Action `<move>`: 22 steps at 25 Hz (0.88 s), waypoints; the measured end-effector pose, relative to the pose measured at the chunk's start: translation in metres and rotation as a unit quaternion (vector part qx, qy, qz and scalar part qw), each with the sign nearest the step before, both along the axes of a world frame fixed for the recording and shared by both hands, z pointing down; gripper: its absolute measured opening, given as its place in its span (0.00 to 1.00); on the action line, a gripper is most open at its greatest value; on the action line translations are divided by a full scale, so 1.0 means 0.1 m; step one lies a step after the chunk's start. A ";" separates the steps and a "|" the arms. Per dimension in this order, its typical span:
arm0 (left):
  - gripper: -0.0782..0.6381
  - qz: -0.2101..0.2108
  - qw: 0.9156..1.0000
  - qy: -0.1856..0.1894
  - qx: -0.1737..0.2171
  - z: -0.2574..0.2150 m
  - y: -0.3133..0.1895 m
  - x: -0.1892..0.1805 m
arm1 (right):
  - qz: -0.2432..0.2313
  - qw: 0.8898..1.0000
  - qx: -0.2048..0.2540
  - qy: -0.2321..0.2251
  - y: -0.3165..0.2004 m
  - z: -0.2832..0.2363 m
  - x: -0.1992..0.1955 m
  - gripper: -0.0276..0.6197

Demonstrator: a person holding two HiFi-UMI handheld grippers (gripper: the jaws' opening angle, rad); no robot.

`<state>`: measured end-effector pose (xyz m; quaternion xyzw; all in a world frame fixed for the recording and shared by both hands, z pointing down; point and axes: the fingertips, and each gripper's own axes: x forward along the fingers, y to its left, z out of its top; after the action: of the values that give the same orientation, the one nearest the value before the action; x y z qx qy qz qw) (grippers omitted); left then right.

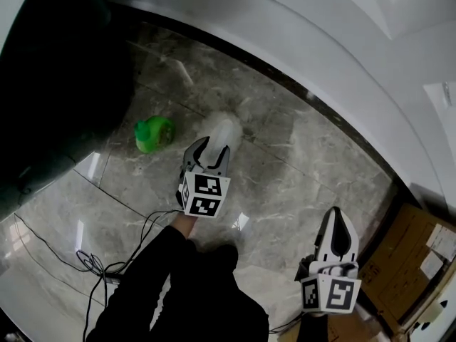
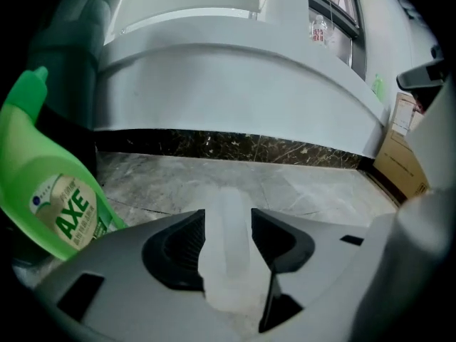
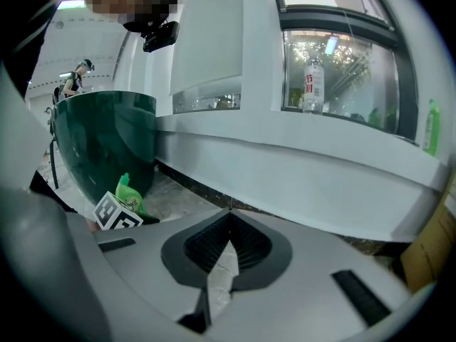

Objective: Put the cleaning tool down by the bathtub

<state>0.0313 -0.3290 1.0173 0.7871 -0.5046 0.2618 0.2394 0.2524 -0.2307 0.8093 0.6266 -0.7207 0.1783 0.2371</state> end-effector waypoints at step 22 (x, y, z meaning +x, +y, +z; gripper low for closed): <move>0.22 0.031 0.999 0.022 0.013 -2.22 0.24 -0.10 | -0.022 0.999 -0.001 -0.046 0.01 -1.84 -0.37 0.04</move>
<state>0.0216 -0.3052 0.7957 0.8112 -0.4775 0.2451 0.2320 0.2159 -0.2296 0.6258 0.6018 -0.7439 0.2027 0.2084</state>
